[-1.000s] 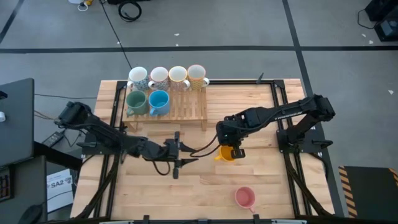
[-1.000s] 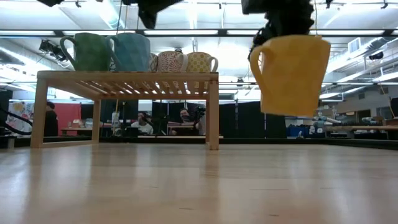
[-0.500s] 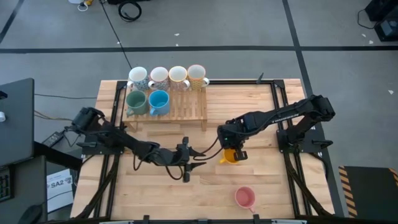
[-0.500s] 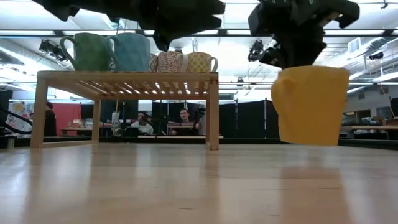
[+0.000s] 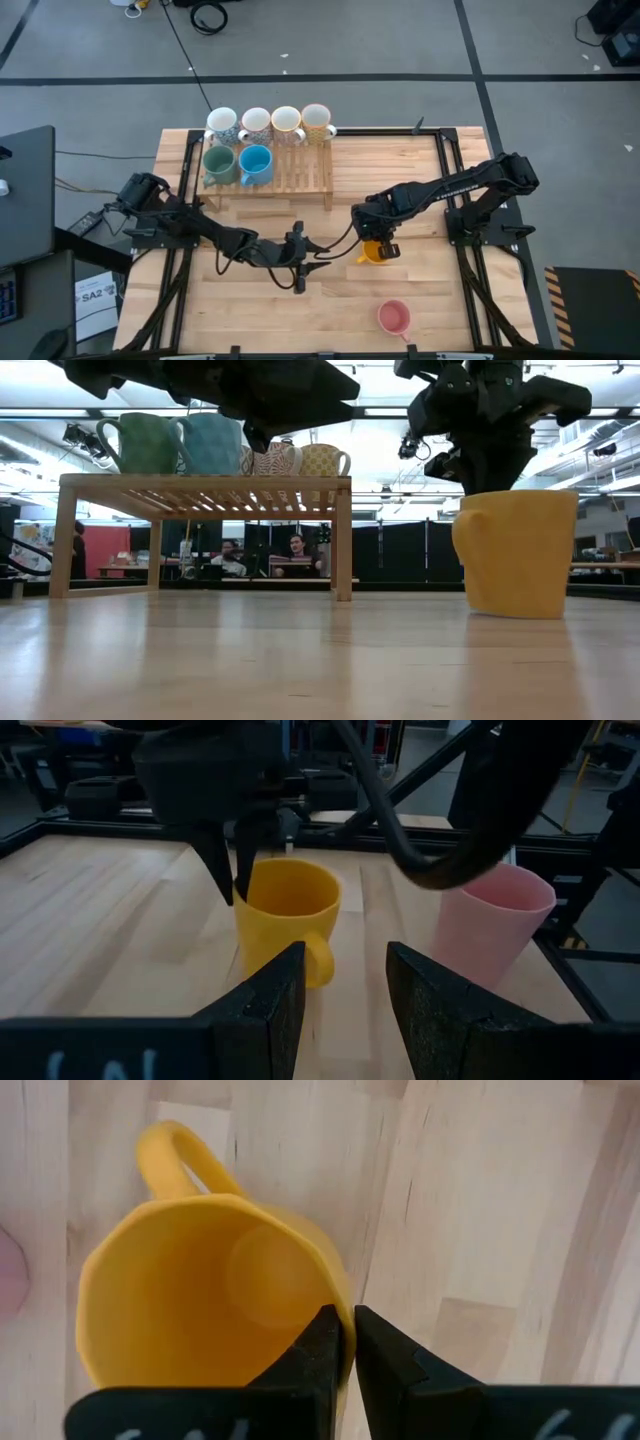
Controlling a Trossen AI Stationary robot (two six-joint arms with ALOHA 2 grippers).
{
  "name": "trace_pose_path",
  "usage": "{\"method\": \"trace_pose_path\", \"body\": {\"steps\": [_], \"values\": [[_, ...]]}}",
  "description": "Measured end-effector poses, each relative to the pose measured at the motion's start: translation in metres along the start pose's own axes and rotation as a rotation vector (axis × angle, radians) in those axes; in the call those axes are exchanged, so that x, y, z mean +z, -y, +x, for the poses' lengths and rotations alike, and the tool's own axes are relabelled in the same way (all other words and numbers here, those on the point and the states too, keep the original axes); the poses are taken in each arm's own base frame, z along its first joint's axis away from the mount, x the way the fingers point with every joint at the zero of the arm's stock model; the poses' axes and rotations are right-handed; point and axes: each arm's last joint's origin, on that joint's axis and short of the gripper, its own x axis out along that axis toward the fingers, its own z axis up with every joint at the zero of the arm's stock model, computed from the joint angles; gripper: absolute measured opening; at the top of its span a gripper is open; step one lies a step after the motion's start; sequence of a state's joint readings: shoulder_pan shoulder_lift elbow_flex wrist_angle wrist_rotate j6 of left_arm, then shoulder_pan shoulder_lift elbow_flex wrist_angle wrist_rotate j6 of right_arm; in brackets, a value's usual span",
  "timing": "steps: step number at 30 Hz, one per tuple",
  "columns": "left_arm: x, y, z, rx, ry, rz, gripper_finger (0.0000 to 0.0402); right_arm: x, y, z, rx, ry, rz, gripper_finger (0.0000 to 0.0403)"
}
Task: Place coffee mugs
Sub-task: Put the yellow mug on the table
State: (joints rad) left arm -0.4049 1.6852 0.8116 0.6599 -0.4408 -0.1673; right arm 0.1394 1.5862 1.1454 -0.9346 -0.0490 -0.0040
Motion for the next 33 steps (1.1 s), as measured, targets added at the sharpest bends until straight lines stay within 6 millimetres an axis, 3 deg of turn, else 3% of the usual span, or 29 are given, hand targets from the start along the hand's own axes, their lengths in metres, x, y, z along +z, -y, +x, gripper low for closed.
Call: {"method": "trace_pose_path", "body": {"steps": [15,33], "values": [[-0.0002,0.0000,0.0000,0.000,-0.002,-0.002,0.0148,0.0007,0.0001,0.0020,0.000,0.016,-0.011,0.0044],[-0.0001,0.0000,-0.0001,0.000,-0.002,-0.002,0.0148,0.0082,-0.0090,0.0016,0.018,0.107,-0.699,0.0033]]}}
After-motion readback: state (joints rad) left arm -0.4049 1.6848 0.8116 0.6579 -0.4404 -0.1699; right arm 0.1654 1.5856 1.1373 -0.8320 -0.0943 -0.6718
